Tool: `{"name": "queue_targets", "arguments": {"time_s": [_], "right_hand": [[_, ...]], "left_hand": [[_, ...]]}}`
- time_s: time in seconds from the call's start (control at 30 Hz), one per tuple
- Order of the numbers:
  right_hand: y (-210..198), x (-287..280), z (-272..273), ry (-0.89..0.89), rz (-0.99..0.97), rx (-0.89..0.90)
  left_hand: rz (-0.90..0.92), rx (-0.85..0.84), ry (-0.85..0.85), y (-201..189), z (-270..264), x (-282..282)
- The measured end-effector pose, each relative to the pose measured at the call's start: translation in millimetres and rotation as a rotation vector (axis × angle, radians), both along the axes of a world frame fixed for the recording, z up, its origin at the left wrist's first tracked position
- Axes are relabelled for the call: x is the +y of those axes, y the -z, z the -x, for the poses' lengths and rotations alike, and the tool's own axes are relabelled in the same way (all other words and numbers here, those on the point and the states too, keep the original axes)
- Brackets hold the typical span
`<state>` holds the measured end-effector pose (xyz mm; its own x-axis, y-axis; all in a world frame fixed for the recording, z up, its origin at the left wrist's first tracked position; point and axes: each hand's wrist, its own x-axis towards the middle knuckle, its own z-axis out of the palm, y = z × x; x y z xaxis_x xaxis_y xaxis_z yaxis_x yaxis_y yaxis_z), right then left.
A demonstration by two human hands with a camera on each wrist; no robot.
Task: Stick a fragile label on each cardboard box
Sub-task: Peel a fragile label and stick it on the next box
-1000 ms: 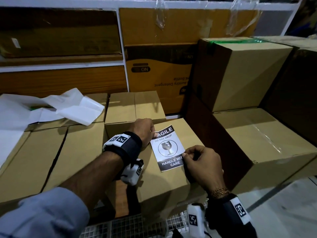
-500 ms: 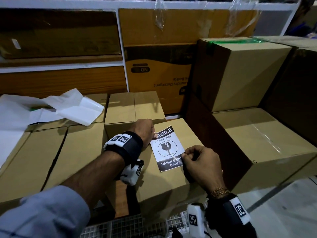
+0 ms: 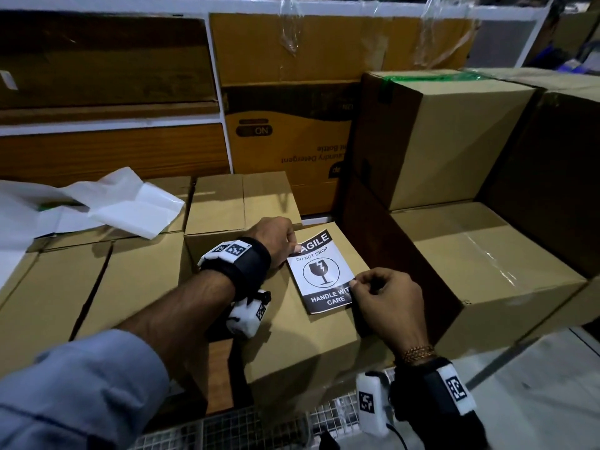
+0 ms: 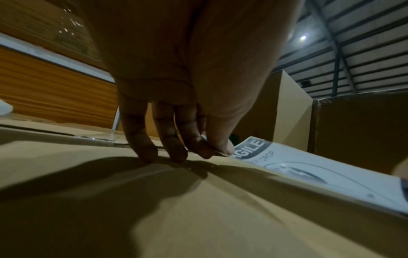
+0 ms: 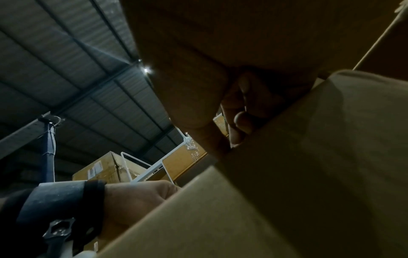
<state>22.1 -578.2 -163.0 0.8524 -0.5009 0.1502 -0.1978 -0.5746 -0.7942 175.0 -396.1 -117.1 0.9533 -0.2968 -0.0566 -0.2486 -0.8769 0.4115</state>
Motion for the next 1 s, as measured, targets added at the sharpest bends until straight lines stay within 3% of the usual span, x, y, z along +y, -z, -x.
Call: {"name": "queue_targets", "arguments": {"time_s": [1.0], "right_hand": [[2, -7, -1, 0.015, -0.091, -0.004]], "left_hand": [[-0.015, -0.010, 0.056, -1, -5, -13]]}}
